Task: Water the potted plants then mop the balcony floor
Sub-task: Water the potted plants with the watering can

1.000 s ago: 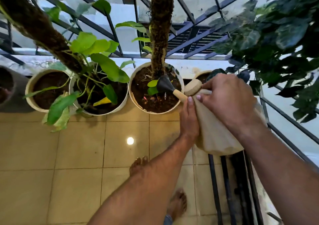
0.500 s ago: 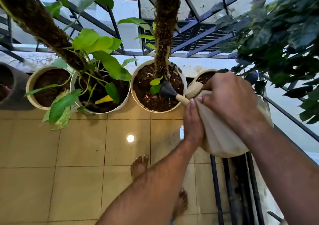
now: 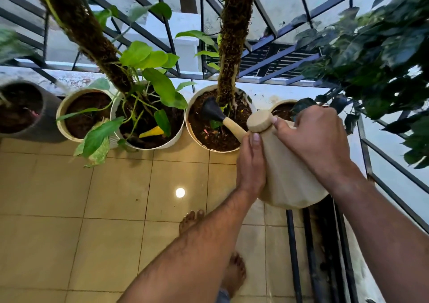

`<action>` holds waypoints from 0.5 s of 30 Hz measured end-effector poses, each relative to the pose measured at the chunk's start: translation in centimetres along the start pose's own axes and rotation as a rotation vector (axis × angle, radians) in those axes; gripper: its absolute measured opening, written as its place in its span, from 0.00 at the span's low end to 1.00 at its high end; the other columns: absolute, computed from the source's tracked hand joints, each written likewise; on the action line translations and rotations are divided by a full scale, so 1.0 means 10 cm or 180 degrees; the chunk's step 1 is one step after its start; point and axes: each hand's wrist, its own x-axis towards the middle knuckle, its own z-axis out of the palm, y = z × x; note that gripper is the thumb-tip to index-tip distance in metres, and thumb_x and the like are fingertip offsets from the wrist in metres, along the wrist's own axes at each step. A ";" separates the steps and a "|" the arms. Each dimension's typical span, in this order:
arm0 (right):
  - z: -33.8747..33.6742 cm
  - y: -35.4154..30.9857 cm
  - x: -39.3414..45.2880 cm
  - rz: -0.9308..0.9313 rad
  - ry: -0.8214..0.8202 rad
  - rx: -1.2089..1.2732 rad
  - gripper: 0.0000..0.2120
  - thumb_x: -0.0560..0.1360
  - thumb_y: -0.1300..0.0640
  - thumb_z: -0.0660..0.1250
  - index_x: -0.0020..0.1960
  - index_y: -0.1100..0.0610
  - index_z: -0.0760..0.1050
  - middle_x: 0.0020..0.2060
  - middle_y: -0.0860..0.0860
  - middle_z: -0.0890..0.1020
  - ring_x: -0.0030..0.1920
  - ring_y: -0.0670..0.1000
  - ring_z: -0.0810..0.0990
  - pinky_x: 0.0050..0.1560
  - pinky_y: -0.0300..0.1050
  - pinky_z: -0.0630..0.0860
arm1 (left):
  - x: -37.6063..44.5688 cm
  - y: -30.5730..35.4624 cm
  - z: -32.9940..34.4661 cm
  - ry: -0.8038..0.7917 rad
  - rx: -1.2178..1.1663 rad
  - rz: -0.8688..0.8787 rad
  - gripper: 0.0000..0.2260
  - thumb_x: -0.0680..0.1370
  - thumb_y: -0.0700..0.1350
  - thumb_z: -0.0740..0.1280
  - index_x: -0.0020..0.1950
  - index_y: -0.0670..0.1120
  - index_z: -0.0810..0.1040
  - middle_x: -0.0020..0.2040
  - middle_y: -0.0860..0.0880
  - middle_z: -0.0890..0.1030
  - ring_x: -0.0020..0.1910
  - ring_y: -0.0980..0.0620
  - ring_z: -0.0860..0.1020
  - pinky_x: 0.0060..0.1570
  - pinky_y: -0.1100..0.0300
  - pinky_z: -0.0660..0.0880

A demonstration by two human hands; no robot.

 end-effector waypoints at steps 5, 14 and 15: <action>0.01 -0.01 -0.10 0.0261 -0.0023 -0.0056 0.31 0.76 0.33 0.63 0.31 0.59 0.75 0.27 0.54 0.74 0.31 0.59 0.75 0.32 0.45 0.65 | -0.03 0.08 -0.15 0.0077 0.0357 0.0428 0.33 0.78 0.73 0.50 0.72 0.53 0.69 0.64 0.49 0.78 0.64 0.49 0.77 0.64 0.42 0.75; 0.00 -0.15 -0.32 0.0581 -0.0512 0.1514 0.19 0.74 0.37 0.64 0.31 0.44 0.83 0.23 0.44 0.80 0.30 0.51 0.77 0.33 0.48 0.65 | -0.05 0.44 -0.46 0.0474 0.0789 0.1138 0.23 0.84 0.61 0.49 0.73 0.52 0.70 0.67 0.52 0.77 0.68 0.54 0.74 0.67 0.46 0.72; 0.00 -0.19 -0.36 0.0499 -0.0531 0.1611 0.18 0.75 0.37 0.65 0.30 0.39 0.82 0.21 0.41 0.79 0.28 0.48 0.76 0.33 0.47 0.66 | -0.06 0.48 -0.51 0.0492 0.0796 0.1222 0.22 0.84 0.61 0.50 0.71 0.51 0.71 0.65 0.52 0.78 0.66 0.53 0.75 0.65 0.46 0.73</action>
